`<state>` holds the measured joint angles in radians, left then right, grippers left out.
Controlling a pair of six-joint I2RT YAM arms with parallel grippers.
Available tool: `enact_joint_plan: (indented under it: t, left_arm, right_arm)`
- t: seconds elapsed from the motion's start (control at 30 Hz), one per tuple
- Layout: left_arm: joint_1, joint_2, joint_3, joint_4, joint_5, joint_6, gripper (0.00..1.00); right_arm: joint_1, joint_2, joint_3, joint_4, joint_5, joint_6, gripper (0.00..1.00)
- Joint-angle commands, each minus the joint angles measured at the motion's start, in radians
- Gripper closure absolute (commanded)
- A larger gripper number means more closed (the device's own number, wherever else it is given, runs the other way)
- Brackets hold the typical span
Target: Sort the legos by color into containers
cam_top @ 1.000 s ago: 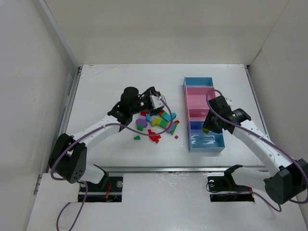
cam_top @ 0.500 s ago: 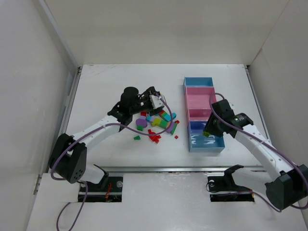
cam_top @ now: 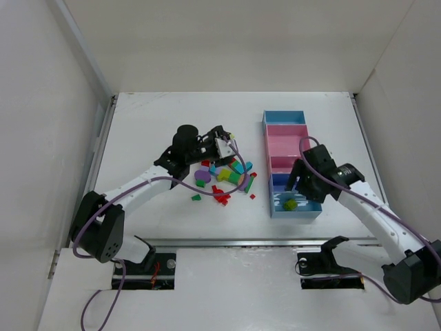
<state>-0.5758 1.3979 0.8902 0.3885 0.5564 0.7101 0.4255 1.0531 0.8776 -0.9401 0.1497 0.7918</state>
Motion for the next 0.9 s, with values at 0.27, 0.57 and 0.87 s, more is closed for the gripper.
enact_joint_plan:
  t: [0.27, 0.57, 0.87]
  left_arm:
    - [0.013, -0.109, -0.031, 0.061, 0.371, 0.317, 1.00]
    - [0.013, -0.151, -0.020, -0.028, 0.444, 0.439, 1.00]
    - [-0.009, -0.169, -0.020, -0.028, 0.393, 0.416, 1.00]
  right_arm:
    - [0.025, 0.001, 0.202, 0.487, -0.405, -0.434, 0.12]
    - [0.047, 0.237, 0.380, 0.802, -0.804, -0.535, 0.00]
    - [0.065, 0.323, 0.422, 0.802, -0.926, -0.597, 0.03]
